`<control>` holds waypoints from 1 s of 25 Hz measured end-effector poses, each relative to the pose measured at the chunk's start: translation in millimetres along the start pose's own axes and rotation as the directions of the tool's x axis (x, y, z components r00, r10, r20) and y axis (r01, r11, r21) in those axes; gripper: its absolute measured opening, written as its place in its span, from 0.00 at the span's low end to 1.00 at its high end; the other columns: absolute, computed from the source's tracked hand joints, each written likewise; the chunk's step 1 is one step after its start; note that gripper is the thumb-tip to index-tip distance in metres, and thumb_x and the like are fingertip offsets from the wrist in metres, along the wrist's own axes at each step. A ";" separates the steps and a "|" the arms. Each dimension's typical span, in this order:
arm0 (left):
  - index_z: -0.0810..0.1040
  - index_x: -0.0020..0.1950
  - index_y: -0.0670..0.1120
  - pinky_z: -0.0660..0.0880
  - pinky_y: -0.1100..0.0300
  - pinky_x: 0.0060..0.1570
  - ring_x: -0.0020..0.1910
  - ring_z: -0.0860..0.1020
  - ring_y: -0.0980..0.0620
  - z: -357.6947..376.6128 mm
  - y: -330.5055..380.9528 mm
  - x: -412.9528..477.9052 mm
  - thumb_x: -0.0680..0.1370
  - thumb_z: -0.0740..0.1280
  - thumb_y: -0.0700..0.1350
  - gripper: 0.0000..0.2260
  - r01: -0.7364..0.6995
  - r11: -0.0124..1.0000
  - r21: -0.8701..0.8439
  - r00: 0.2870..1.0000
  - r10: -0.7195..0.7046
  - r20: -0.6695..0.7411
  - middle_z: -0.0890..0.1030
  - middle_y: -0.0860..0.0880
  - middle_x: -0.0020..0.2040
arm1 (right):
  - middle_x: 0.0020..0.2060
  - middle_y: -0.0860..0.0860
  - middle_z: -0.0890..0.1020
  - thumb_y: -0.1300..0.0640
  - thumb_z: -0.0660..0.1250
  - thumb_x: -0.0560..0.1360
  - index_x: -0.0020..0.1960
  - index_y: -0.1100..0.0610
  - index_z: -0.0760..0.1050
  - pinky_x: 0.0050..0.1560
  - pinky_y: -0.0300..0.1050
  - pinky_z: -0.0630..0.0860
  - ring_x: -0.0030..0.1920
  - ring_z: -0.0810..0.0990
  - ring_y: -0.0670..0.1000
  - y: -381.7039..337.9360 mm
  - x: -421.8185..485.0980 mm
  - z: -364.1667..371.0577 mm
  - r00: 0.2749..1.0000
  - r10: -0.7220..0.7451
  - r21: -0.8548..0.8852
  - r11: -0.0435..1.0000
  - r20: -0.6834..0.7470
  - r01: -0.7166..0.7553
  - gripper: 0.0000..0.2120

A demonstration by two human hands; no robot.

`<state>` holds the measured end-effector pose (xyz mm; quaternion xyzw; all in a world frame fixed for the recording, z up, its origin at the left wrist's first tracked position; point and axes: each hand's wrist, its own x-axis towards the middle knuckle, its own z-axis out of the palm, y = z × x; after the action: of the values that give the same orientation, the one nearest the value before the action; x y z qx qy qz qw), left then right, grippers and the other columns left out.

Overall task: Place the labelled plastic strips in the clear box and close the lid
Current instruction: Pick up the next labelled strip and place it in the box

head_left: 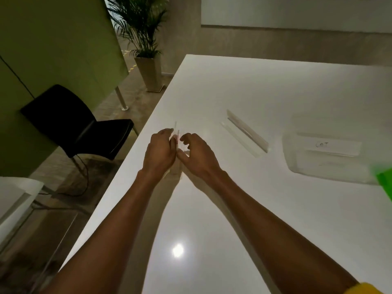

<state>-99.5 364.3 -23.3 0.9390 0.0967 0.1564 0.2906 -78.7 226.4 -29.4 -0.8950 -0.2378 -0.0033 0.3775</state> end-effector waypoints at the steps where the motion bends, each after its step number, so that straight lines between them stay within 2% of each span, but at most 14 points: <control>1: 0.81 0.63 0.40 0.74 0.52 0.60 0.62 0.80 0.41 0.0 -5.4 1.7 0.86 0.58 0.45 0.15 0.059 0.997 -0.055 0.998 -0.060 -0.014 0.83 0.40 0.61 | 0.59 0.52 0.80 0.49 0.66 0.80 0.66 0.56 0.75 0.57 0.53 0.79 0.58 0.81 0.53 -3.4 5.9 7.8 0.999 0.040 0.010 0.999 0.021 -0.041 0.17; 3: 0.82 0.47 0.42 0.70 0.57 0.51 0.50 0.81 0.46 0.6 -14.8 5.0 0.87 0.56 0.48 0.18 0.154 0.977 -0.149 0.987 -0.160 -0.025 0.84 0.44 0.48 | 0.57 0.53 0.82 0.49 0.66 0.80 0.65 0.57 0.76 0.57 0.53 0.79 0.57 0.82 0.55 -10.8 16.5 20.3 0.990 0.132 0.036 0.990 0.045 -0.134 0.18; 4: 0.81 0.43 0.41 0.69 0.57 0.48 0.45 0.80 0.48 0.3 -17.6 6.1 0.87 0.55 0.50 0.22 0.191 0.962 -0.197 0.980 -0.199 -0.022 0.84 0.45 0.45 | 0.56 0.53 0.83 0.48 0.67 0.79 0.64 0.58 0.77 0.56 0.53 0.79 0.55 0.82 0.55 -14.5 20.9 25.0 0.982 0.181 0.066 0.981 0.048 -0.184 0.19; 7: 0.85 0.54 0.38 0.71 0.59 0.52 0.50 0.82 0.49 -1.8 -20.5 8.5 0.87 0.54 0.54 0.26 0.265 0.918 -0.295 0.962 -0.271 0.021 0.87 0.43 0.53 | 0.50 0.55 0.86 0.49 0.69 0.76 0.60 0.59 0.79 0.54 0.52 0.82 0.51 0.85 0.56 -22.3 31.7 33.1 0.951 0.304 0.186 0.933 0.046 -0.307 0.17; 9: 0.86 0.56 0.39 0.70 0.61 0.53 0.51 0.82 0.51 -4.0 -18.7 8.5 0.87 0.54 0.54 0.25 0.263 0.909 -0.322 0.964 -0.261 0.048 0.87 0.42 0.56 | 0.47 0.55 0.86 0.54 0.71 0.75 0.54 0.60 0.81 0.54 0.52 0.82 0.49 0.85 0.55 -24.5 35.8 34.4 0.931 0.365 0.258 0.897 0.023 -0.358 0.12; 11: 0.86 0.58 0.39 0.71 0.61 0.55 0.55 0.83 0.49 -7.7 -17.2 8.9 0.87 0.55 0.53 0.24 0.249 0.906 -0.341 0.968 -0.243 0.061 0.87 0.42 0.58 | 0.47 0.57 0.86 0.59 0.71 0.73 0.52 0.63 0.82 0.53 0.52 0.83 0.48 0.85 0.56 -25.7 37.4 31.4 0.908 0.419 0.312 0.863 -0.005 -0.396 0.10; 13: 0.85 0.58 0.39 0.73 0.63 0.51 0.56 0.84 0.45 -10.7 -17.6 10.9 0.87 0.56 0.50 0.21 0.220 0.921 -0.322 0.975 -0.216 0.048 0.86 0.42 0.60 | 0.45 0.60 0.87 0.62 0.69 0.74 0.54 0.65 0.81 0.47 0.52 0.85 0.42 0.86 0.57 -25.7 33.2 23.7 0.887 0.461 0.405 0.812 -0.005 -0.420 0.11; 15: 0.84 0.60 0.41 0.71 0.72 0.45 0.57 0.84 0.46 -12.8 -18.8 12.9 0.85 0.59 0.44 0.15 0.178 0.951 -0.253 0.984 -0.179 0.021 0.85 0.44 0.63 | 0.42 0.61 0.87 0.64 0.67 0.76 0.54 0.65 0.80 0.40 0.49 0.86 0.34 0.85 0.54 -23.2 24.6 12.5 0.876 0.483 0.515 0.748 0.011 -0.419 0.09; 16: 0.83 0.63 0.42 0.71 0.74 0.46 0.59 0.83 0.48 -14.2 -19.0 13.4 0.84 0.60 0.40 0.14 0.152 0.963 -0.222 0.988 -0.154 0.009 0.83 0.45 0.65 | 0.42 0.60 0.87 0.63 0.66 0.78 0.53 0.63 0.81 0.40 0.48 0.86 0.34 0.85 0.52 -20.5 20.1 6.2 0.873 0.488 0.545 0.728 0.016 -0.417 0.07; 17: 0.82 0.65 0.44 0.72 0.72 0.49 0.60 0.81 0.50 -15.4 -19.5 13.2 0.82 0.60 0.36 0.16 0.124 0.971 -0.206 0.992 -0.125 0.006 0.82 0.47 0.67 | 0.42 0.58 0.87 0.63 0.65 0.79 0.52 0.61 0.81 0.42 0.48 0.86 0.34 0.85 0.52 -17.2 16.1 -0.1 0.870 0.491 0.568 0.709 0.028 -0.418 0.07; 19: 0.78 0.71 0.46 0.75 0.61 0.62 0.66 0.78 0.50 -18.3 -22.3 12.5 0.78 0.61 0.30 0.23 0.044 0.978 -0.205 0.999 -0.038 0.034 0.78 0.48 0.72 | 0.41 0.57 0.87 0.63 0.63 0.80 0.53 0.62 0.82 0.43 0.45 0.85 0.35 0.84 0.50 -9.4 9.0 -12.8 0.861 0.503 0.616 0.655 0.078 -0.439 0.09; 20: 0.76 0.73 0.48 0.74 0.55 0.69 0.70 0.75 0.50 -20.2 -25.0 13.0 0.76 0.63 0.29 0.27 -0.015 0.981 -0.194 0.997 0.030 0.071 0.75 0.49 0.74 | 0.41 0.56 0.86 0.64 0.63 0.80 0.54 0.63 0.82 0.42 0.43 0.85 0.35 0.83 0.50 -5.1 5.8 -19.3 0.853 0.509 0.638 0.620 0.115 -0.456 0.10; 22: 0.68 0.79 0.52 0.68 0.48 0.76 0.79 0.65 0.48 -27.8 -28.5 14.5 0.75 0.70 0.32 0.34 -0.146 0.984 -0.106 0.962 0.166 0.217 0.66 0.49 0.81 | 0.41 0.56 0.86 0.65 0.63 0.79 0.56 0.64 0.82 0.41 0.40 0.84 0.34 0.83 0.48 3.9 -0.2 -31.8 0.830 0.522 0.665 0.552 0.196 -0.504 0.11; 25: 0.60 0.83 0.58 0.54 0.40 0.81 0.84 0.52 0.50 -39.1 -28.8 20.9 0.73 0.79 0.44 0.43 -0.329 0.942 0.066 0.864 0.272 0.424 0.54 0.52 0.85 | 0.40 0.56 0.86 0.63 0.70 0.78 0.54 0.65 0.84 0.39 0.38 0.83 0.34 0.83 0.47 18.1 -8.3 -51.0 0.797 0.500 0.664 0.473 0.339 -0.579 0.08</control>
<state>-96.3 413.6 -4.3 0.9718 -0.1034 -0.0067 0.2118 -69.5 177.4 -6.7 -0.6889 0.0580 0.2559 0.6757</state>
